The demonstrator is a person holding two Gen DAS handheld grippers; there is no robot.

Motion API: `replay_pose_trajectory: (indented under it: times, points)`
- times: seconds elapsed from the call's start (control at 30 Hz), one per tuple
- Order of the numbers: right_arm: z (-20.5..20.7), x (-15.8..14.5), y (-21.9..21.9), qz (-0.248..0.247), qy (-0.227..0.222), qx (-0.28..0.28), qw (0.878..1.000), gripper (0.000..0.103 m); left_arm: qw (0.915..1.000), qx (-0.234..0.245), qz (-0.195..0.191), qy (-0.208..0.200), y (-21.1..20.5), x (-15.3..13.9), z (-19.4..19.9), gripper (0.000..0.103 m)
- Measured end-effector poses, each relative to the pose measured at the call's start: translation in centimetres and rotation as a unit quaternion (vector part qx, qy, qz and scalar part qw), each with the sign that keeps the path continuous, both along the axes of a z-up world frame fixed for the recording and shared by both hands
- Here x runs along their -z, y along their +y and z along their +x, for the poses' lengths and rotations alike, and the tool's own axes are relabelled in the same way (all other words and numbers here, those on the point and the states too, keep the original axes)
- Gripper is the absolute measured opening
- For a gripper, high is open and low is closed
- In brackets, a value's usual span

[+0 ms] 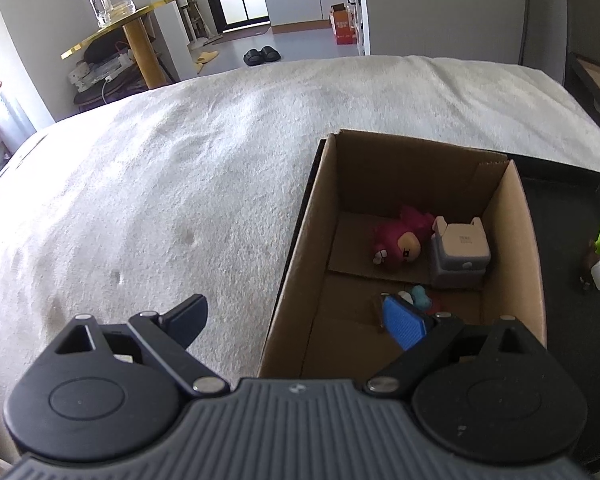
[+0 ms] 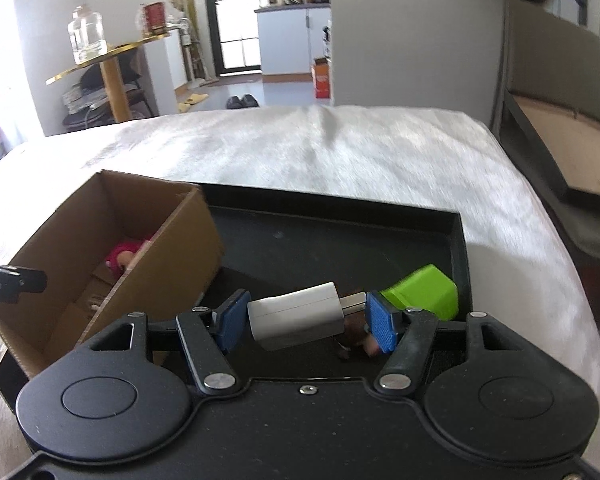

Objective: Organize rigid objects
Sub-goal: 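Carry the white block over the box with the right gripper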

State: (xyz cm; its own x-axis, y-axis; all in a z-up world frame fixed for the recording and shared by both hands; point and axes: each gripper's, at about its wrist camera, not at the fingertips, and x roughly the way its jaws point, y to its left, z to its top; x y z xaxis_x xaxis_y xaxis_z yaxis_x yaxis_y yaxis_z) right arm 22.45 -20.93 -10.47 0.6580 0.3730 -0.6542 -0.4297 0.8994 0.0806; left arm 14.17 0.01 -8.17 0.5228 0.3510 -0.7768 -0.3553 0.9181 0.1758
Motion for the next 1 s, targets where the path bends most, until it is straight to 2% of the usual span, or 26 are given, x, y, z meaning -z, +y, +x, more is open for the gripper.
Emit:
replay_pose_trajectory:
  times: [0.47,0.83,0.93,1.0]
  points:
    - [-1.6,-2.0,3.8,-0.009,-0.075,-0.055,0.996,0.061,0.9996,0.002,-0.023,-0.017,1.3,0.6,-1.2,0.094]
    - [-2.4,-3.3,6.4,-0.015,-0.112,-0.084,0.99,0.061,0.9985,-0.001,-0.045,-0.03,2.5,1.0,-2.3,0.093]
    - [-2.5,-3.6,7.3,-0.018,-0.121,-0.093,0.988,0.061,0.9978,0.001,-0.054,-0.037,2.8,1.0,-2.4,0.091]
    - [-2.6,-3.9,7.9,-0.017,-0.127,-0.099,0.987,0.061,0.9978,0.004,-0.054,-0.039,2.8,1.1,-2.5,0.081]
